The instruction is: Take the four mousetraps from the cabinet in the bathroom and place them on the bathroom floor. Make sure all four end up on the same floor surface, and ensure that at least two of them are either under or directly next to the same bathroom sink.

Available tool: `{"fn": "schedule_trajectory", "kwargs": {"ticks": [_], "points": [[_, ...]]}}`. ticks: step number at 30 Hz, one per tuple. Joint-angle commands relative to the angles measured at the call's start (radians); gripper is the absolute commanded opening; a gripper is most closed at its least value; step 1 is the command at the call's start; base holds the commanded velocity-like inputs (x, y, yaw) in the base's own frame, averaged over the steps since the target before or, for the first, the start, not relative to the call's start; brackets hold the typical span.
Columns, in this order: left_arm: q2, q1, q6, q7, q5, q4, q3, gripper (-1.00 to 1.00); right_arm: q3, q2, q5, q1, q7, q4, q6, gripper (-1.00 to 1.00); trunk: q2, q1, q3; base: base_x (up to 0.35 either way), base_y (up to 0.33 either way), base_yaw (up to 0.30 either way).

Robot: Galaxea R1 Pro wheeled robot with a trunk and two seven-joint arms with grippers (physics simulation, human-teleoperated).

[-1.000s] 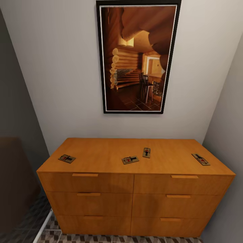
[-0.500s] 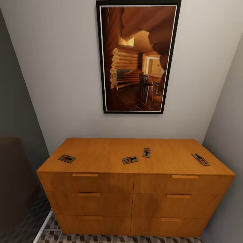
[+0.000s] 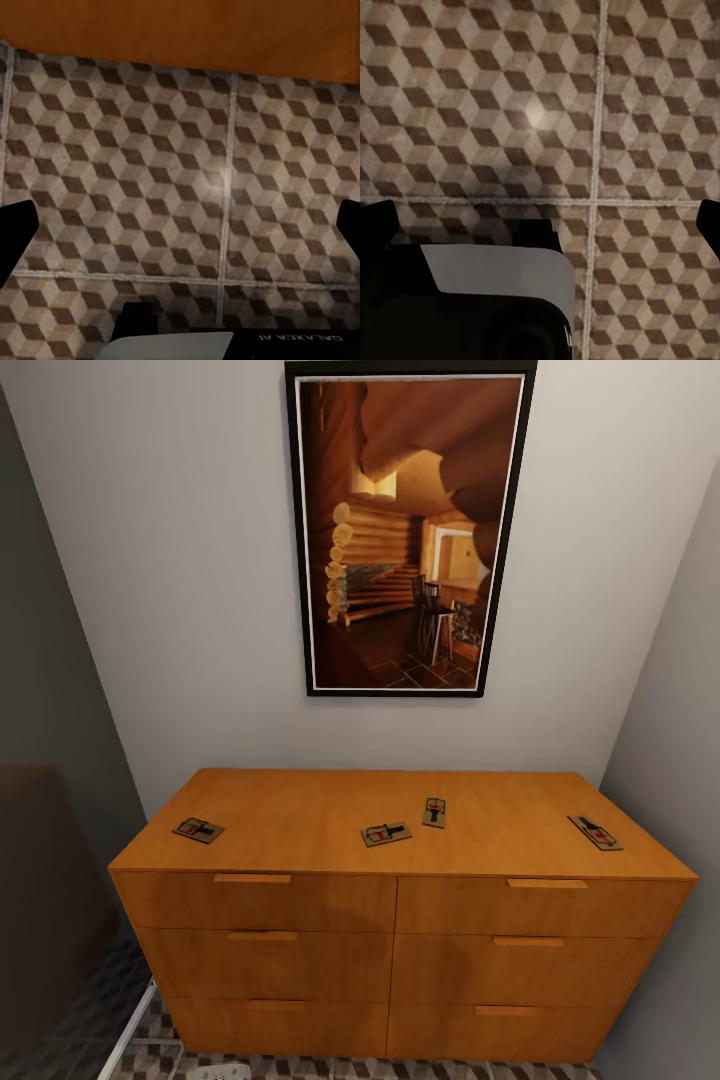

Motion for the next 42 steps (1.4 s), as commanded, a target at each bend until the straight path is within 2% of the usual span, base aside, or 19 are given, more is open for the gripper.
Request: {"fn": "schedule_trajectory", "kwargs": {"ticks": [1, 8, 12, 14, 18, 24, 36, 42], "points": [[0.0, 0.0, 0.009, 0.001, 0.009, -0.006, 0.0, 1.0, 0.0, 0.0, 0.001, 0.0, -0.002, -0.002, 0.006, 1.0, -0.001, 0.0, -0.001, 0.0, 0.0, 0.0], [0.0, 0.0, 0.021, 0.002, 0.009, -0.02, 0.0, 1.0, -0.001, 0.0, 0.002, 0.0, -0.002, -0.004, 0.006, 1.0, -0.001, 0.0, -0.001, 0.0, 0.0, 0.0], [-0.022, -0.023, 0.043, 0.007, -0.003, 0.003, -0.007, 1.0, -0.015, -0.001, -0.003, -0.023, -0.015, -0.027, 0.029, 1.0, -0.001, 0.0, -0.001, 0.0, 0.0, 0.0], [-0.022, -0.034, 0.054, 0.007, -0.003, 0.014, -0.007, 1.0, -0.015, -0.001, -0.003, -0.034, -0.015, -0.038, 0.04, 1.0, -0.001, 0.0, -0.001, 0.0, 0.0, 0.0], [-0.003, -0.057, 0.077, 0.008, -0.001, 0.037, 0.0, 1.0, -0.006, -0.002, 0.0, -0.057, -0.005, -0.042, 0.062, 1.0, -0.001, 0.0, -0.001, 0.0, 0.0, 0.0], [0.016, -0.022, 0.044, 0.007, -0.006, 0.07, 0.003, 1.0, 0.006, -0.015, 0.013, -0.034, 0.005, -0.009, 0.049, 1.0, -0.001, 0.0, -0.001, 0.0, 0.0, 0.0], [0.034, 0.046, -0.023, 0.001, -0.01, 0.138, 0.004, 1.0, 0.007, -0.033, 0.021, 0.033, 0.01, 0.059, -0.018, 1.0, -0.001, 0.0, -0.001, 0.0, 0.0, 0.0], [0.042, 0.08, -0.057, 0.0, -0.009, 0.171, 0.006, 1.0, 0.006, -0.034, 0.02, 0.036, 0.011, 0.093, -0.052, 1.0, -0.001, 0.0, -0.001, 0.0, 0.0, 0.0]]}}
